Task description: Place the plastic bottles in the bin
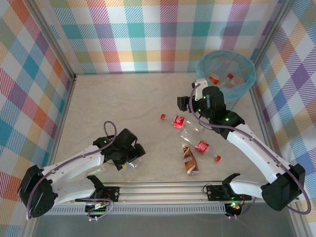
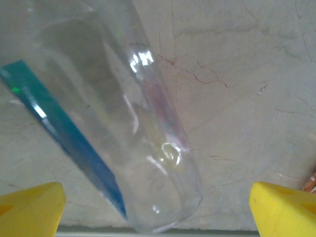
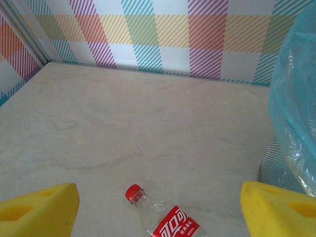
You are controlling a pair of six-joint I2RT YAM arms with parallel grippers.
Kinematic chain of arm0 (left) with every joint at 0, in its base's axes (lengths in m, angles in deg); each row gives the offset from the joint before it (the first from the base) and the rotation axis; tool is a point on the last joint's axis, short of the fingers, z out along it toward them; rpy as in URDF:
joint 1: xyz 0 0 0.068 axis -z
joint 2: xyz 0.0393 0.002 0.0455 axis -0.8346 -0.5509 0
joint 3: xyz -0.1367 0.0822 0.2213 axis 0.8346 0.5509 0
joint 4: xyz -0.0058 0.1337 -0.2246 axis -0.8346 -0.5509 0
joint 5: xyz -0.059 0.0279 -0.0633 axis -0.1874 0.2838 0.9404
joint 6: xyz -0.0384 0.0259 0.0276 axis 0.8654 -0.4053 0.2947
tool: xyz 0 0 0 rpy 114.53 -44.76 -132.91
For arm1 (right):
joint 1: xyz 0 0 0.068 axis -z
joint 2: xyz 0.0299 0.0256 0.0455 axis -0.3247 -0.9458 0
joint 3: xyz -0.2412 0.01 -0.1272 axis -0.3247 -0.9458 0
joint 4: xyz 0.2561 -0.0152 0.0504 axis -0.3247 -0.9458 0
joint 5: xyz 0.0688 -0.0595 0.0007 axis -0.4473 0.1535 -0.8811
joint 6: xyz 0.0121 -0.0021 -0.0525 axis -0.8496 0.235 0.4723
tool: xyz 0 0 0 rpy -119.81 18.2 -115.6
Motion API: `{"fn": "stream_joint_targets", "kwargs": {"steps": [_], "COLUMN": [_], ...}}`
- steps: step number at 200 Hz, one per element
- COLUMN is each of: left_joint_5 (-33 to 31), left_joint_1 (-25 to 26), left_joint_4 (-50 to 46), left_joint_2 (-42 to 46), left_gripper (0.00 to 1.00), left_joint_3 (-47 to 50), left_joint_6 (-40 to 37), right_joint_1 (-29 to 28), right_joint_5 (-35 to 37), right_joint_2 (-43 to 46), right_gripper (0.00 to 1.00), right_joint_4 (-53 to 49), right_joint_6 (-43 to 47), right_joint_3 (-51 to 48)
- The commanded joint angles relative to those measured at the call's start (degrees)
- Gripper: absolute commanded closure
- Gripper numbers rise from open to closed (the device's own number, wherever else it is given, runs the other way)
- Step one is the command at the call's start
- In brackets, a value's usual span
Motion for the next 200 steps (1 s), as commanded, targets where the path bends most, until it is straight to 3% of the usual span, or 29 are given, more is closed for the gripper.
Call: {"fn": "stream_joint_targets", "kwargs": {"steps": [1,71,85,106,125,200], "left_joint_5": [-0.78,-0.56,-0.69,-1.17,-1.18,-1.91], "left_joint_1": [0.63,0.52,0.54,0.31,-0.10,-2.23], "left_joint_4": [4.00,6.36,6.46,5.94,6.18,3.67], "left_joint_2": [-2.32,-6.23,-7.19,-8.94,-10.43,-15.11], "left_gripper": [0.08,0.25,0.23,0.09,0.04,0.14], "left_joint_3": [-0.57,0.23,0.05,-0.66,-1.47,-6.05], "left_joint_6": [-2.15,-6.75,-7.18,-7.44,-8.14,-15.16], "right_joint_1": [-0.14,-0.14,-0.09,-0.14,-0.14,-0.14], "right_joint_5": [-1.01,-2.16,-1.67,-1.37,-1.32,-1.36], "right_joint_2": [1.20,1.38,1.52,1.65,1.52,0.10], "right_gripper": [0.15,0.14,0.14,0.14,0.14,0.14], "right_joint_4": [1.06,0.28,0.43,0.62,0.67,0.62], "right_joint_6": [1.48,-0.60,-0.65,-0.54,-0.57,-0.68], "right_joint_3": [0.19,0.25,0.26,0.50,0.78,1.48]}}
